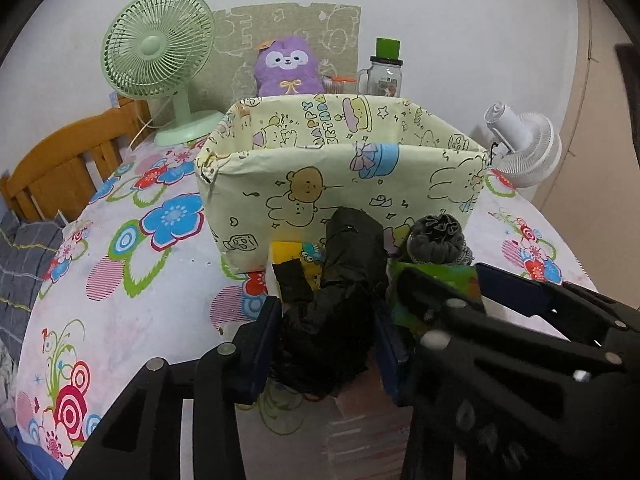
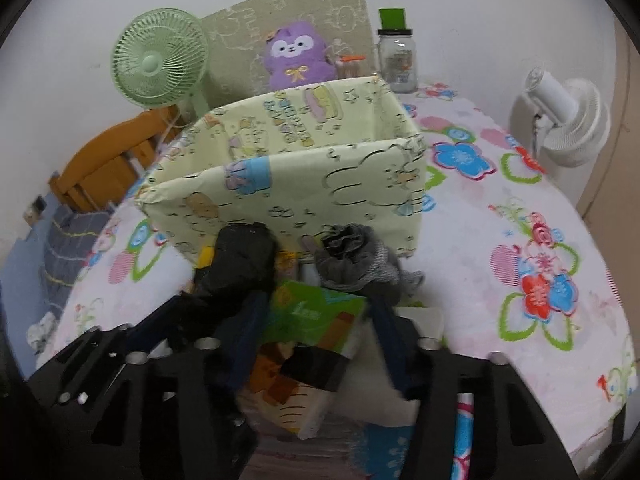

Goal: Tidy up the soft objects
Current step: 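Lower left tool onto black bag while right tool lowers onto green tissue pack, then close left tool on black bag while right tool closes on tissue pack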

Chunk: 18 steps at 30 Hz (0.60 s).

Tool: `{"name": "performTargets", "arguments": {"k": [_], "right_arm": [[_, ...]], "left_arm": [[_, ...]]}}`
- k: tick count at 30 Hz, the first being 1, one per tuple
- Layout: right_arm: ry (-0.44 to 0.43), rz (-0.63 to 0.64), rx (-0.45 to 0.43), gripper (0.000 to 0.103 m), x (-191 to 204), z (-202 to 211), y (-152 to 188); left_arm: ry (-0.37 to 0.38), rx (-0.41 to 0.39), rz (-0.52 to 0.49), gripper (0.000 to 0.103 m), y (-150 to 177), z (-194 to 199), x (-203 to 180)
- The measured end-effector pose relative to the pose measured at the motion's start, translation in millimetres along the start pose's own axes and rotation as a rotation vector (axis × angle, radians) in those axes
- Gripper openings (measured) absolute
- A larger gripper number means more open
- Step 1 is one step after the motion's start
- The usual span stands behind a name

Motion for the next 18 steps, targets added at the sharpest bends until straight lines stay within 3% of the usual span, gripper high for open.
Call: {"name": "performTargets", "arguments": {"k": [10, 18], "right_arm": [[0.005, -0.002, -0.012, 0.027, -5.1, 3.1, -0.5], [-0.008, -0.008, -0.001, 0.029, -6.2, 5.5, 1.0]], "left_arm": [[0.013, -0.006, 0.002, 0.039, -0.3, 4.5, -3.3], [0.004, -0.013, 0.012, 0.039, 0.7, 9.3, -1.4]]}}
Point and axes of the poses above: each gripper's, at about its wrist camera, not at the fingertips, and z roughly against the way its jaws point, x to its left, y to its underside, the point moved 9 cm from there along -z, roughly the way its jaws point, and after that the axes turned 6 degrees about -z, right-handed, at the moved point
